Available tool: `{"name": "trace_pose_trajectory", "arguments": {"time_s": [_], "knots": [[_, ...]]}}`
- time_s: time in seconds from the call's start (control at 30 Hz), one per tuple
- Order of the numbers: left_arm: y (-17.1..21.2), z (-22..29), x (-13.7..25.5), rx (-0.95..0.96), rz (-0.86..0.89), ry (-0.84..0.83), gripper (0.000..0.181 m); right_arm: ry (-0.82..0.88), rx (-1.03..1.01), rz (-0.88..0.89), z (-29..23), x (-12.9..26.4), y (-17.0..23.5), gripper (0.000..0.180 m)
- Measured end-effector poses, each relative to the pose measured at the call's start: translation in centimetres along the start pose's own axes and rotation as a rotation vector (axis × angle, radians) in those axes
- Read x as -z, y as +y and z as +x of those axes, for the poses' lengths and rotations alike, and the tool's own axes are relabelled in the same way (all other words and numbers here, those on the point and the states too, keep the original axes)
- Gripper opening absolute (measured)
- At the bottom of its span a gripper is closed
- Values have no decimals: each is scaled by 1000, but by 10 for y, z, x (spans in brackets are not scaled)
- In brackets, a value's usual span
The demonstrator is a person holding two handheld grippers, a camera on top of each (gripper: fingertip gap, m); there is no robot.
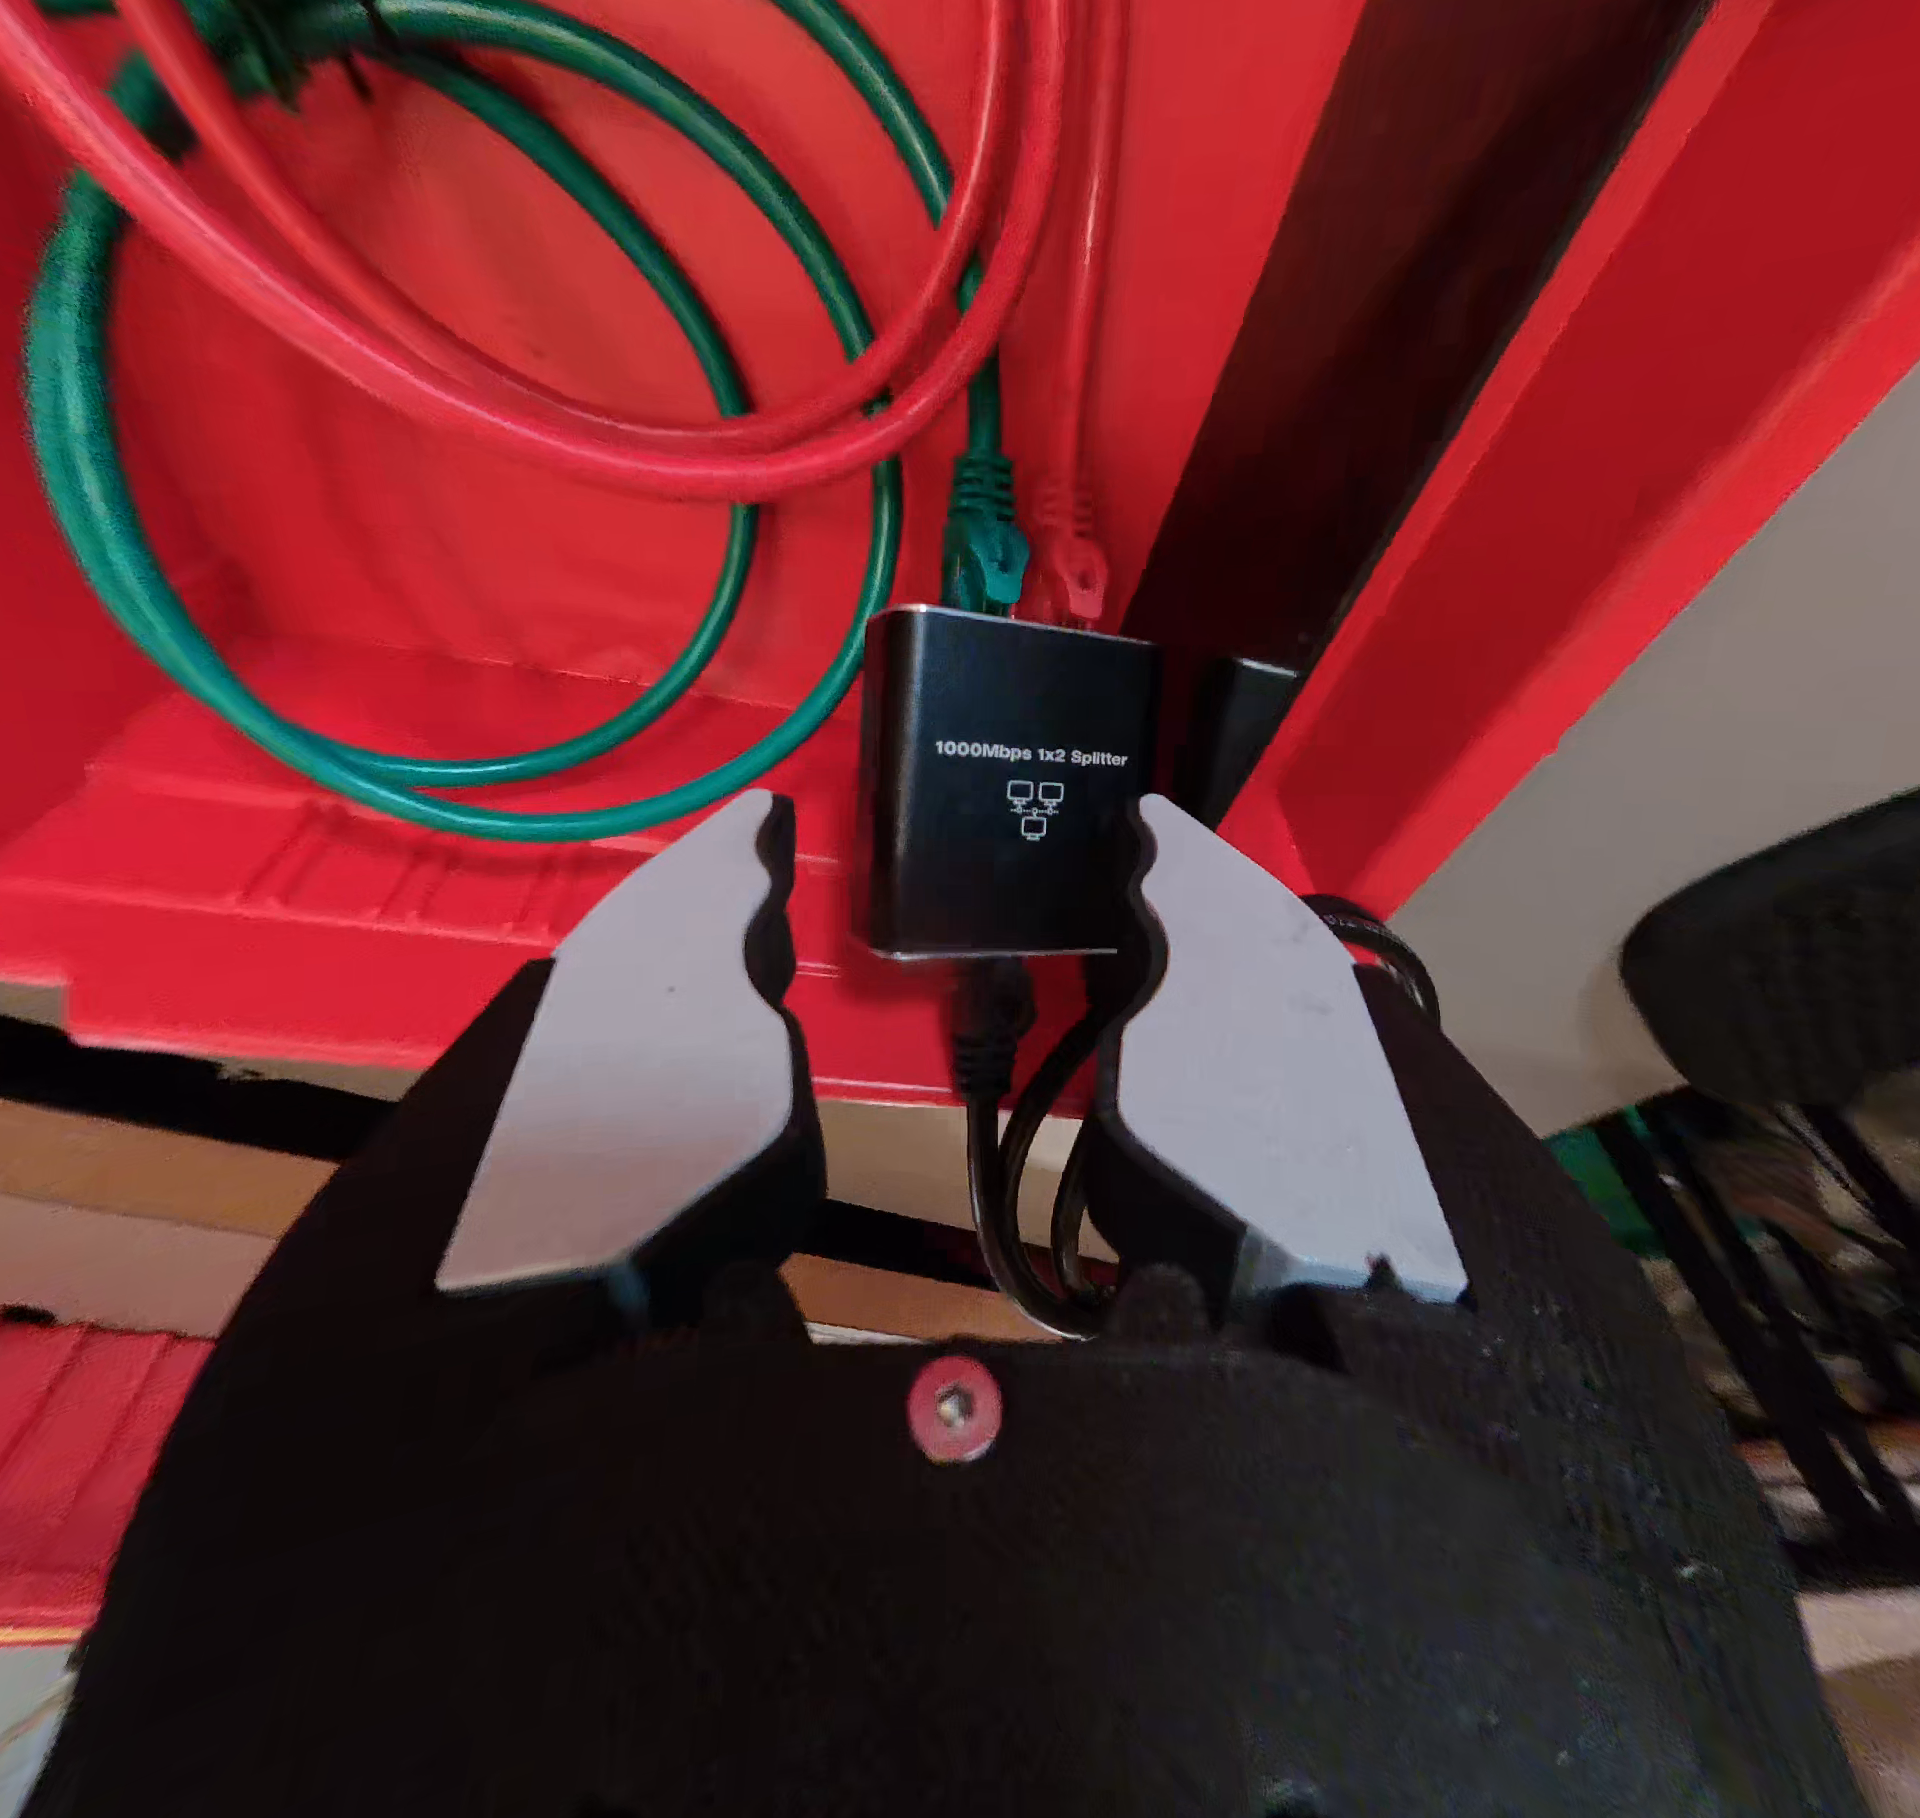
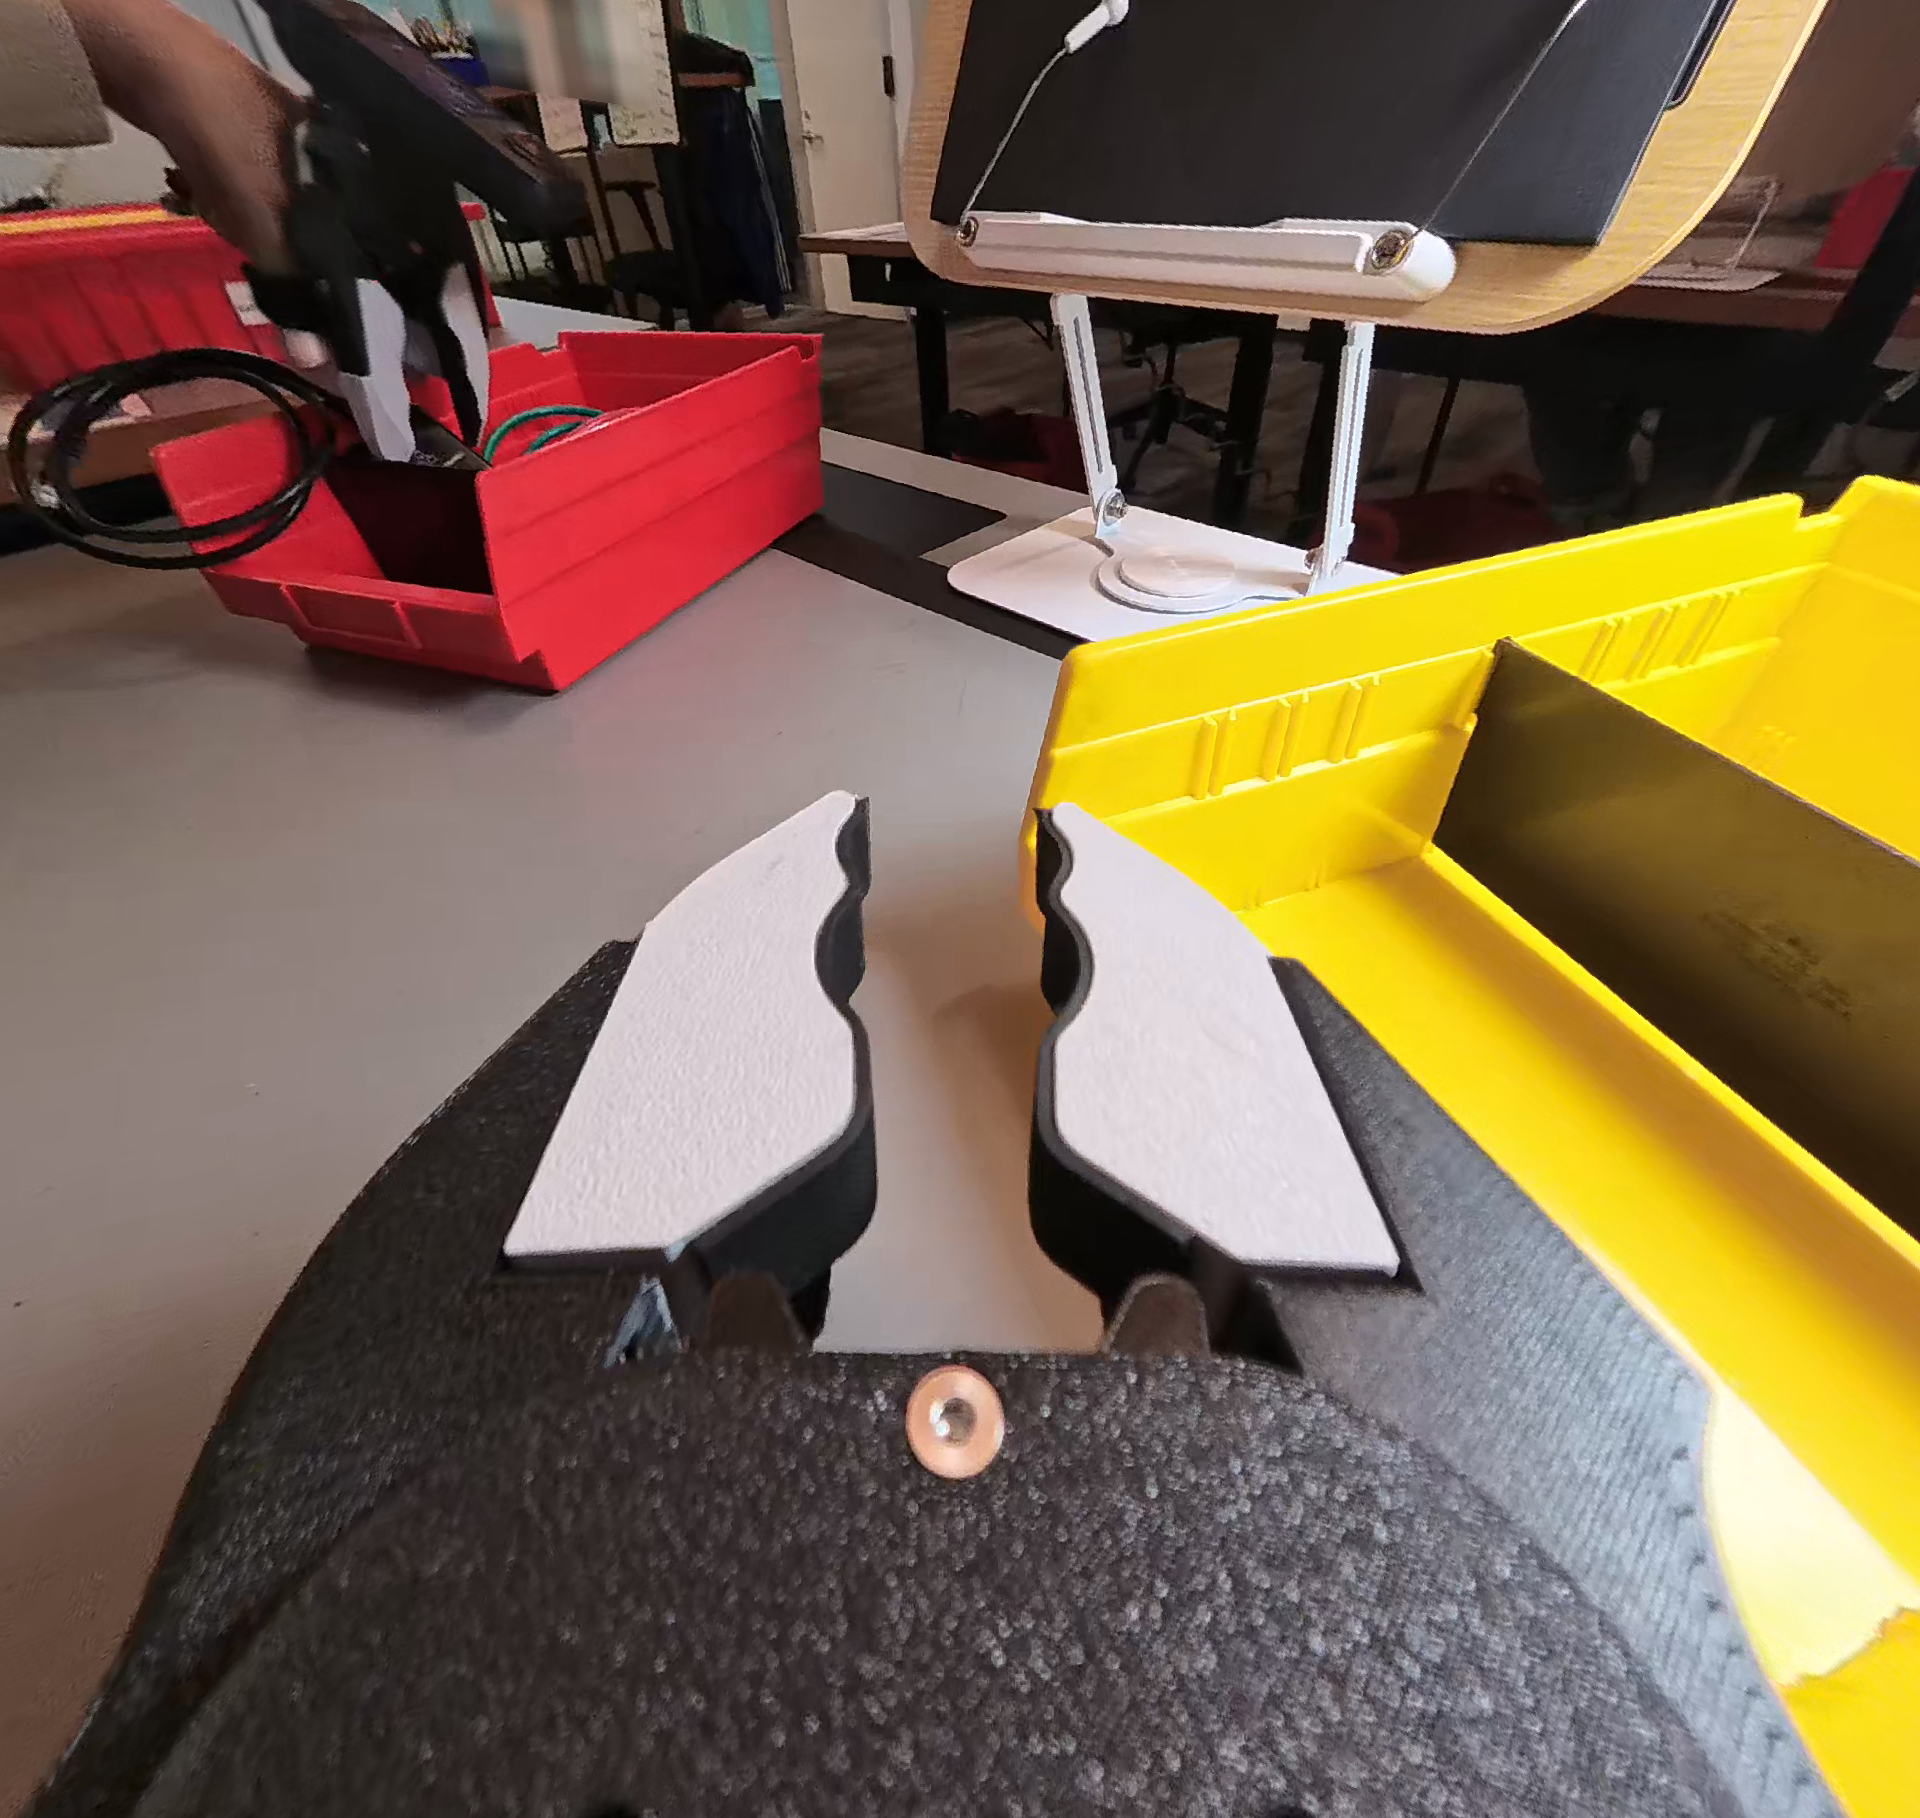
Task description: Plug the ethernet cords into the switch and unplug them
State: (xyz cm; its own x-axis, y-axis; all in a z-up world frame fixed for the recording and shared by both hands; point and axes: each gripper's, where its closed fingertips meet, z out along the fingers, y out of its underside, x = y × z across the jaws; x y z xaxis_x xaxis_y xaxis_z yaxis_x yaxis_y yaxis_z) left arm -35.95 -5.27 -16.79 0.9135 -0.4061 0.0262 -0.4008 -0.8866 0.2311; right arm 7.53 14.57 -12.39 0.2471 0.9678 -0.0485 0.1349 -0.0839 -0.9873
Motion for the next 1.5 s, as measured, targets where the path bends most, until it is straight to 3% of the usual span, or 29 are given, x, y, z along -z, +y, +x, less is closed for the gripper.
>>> {"name": "trace_pose_trajectory", "arguments": {"time_s": [0.23, 0.37, 0.87, 1.07, 1.2, 1.3, 1.4, 1.5], "knots": [[4, 8, -14, 92, -78, 227, 51, -33, -18, -14, -3, -2, 3, 29], [-5, 7, -5, 43, -16, 230, 38, -33, -12, -20, -3, 0, 3, 28], [3, 17, 131, -36, 617, -23, 26, -73, -23, 43, -18, 4, -18, 26], [-1, 52, 206, -125, 953, -73, 26, -164, 36, 79, -60, -2, -42, 26], [-21, 103, 257, -215, 1257, -63, 26, -251, 98, 133, -99, -7, -75, 26], [-45, 158, 276, -254, 1472, 70, 26, -307, 140, 181, -121, -11, -106, 26], [-71, 216, 283, -260, 1670, 356, 26, -382, 119, 192, -132, -21, -125, 31], [-102, 261, 270, -264, 1750, 654, 26, -511, -5, 280, -145, -16, -149, 36]]}}
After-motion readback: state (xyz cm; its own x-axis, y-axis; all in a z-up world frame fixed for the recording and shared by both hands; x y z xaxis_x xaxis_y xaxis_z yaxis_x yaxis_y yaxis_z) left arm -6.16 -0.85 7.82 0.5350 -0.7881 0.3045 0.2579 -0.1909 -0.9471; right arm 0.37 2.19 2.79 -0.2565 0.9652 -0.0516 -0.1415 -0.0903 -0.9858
